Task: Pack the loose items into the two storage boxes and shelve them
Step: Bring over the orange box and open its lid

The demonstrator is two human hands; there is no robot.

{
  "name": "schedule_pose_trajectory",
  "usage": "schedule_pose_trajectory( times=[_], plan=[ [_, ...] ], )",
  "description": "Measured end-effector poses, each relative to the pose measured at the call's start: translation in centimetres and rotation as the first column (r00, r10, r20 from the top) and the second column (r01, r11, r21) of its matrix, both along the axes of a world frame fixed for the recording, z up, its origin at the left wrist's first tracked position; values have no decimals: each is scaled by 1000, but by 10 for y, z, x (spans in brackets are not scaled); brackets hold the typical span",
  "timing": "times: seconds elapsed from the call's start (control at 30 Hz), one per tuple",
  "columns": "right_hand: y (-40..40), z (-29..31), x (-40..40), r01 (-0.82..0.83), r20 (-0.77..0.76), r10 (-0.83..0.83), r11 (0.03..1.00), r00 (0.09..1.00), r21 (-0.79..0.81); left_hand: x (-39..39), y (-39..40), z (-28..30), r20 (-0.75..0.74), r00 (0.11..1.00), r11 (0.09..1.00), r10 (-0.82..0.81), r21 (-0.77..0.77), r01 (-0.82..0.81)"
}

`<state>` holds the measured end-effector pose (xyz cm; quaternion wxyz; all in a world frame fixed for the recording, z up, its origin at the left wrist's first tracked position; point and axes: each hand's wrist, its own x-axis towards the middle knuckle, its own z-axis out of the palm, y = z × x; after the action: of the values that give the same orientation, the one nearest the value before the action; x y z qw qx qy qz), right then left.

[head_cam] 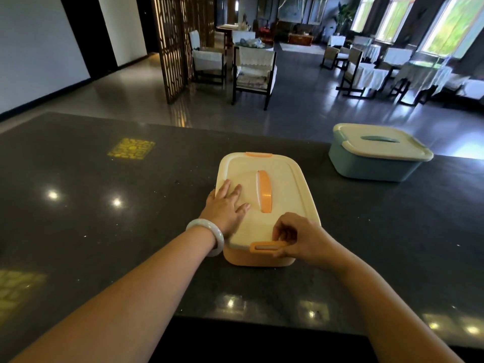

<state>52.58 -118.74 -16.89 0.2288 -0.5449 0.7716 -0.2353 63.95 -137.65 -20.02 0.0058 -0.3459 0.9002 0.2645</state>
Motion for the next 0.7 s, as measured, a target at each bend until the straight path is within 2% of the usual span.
schedule_pose_trajectory(
  times=[0.07, 0.13, 0.23, 0.33, 0.53, 0.6, 0.7],
  plan=[
    [-5, 1, -4, -9, 30, 8, 999, 1000, 36, 2, 1, 1, -6, 1000, 1000, -4, -3, 4],
    [-14, 0, -10, 84, 27, -84, 996, 996, 0, 3, 1, 3, -14, 1000, 1000, -6, -10, 6],
    [-24, -8, -17, 265, -195, -262, 964, 945, -12, 8, 6, 5, -41, 999, 1000, 1, -8, -1],
    [-22, -22, -11, 279, -312, -256, 960, 915, 30, 20, 14, 5, -58, 998, 1000, 10, -3, -10],
    [7, -23, 16, 222, -275, -198, 973, 941, 58, 57, 40, 3, -49, 999, 1000, -12, -9, 12],
    [17, -19, 25, 202, -255, -179, 977, 950, 69, 70, 45, 3, 28, 999, 998, -35, -54, 37],
    [25, -13, 33, 193, -278, -164, 978, 946, 80, 74, 41, 12, 123, 991, 960, -50, -268, 81]
  ],
)
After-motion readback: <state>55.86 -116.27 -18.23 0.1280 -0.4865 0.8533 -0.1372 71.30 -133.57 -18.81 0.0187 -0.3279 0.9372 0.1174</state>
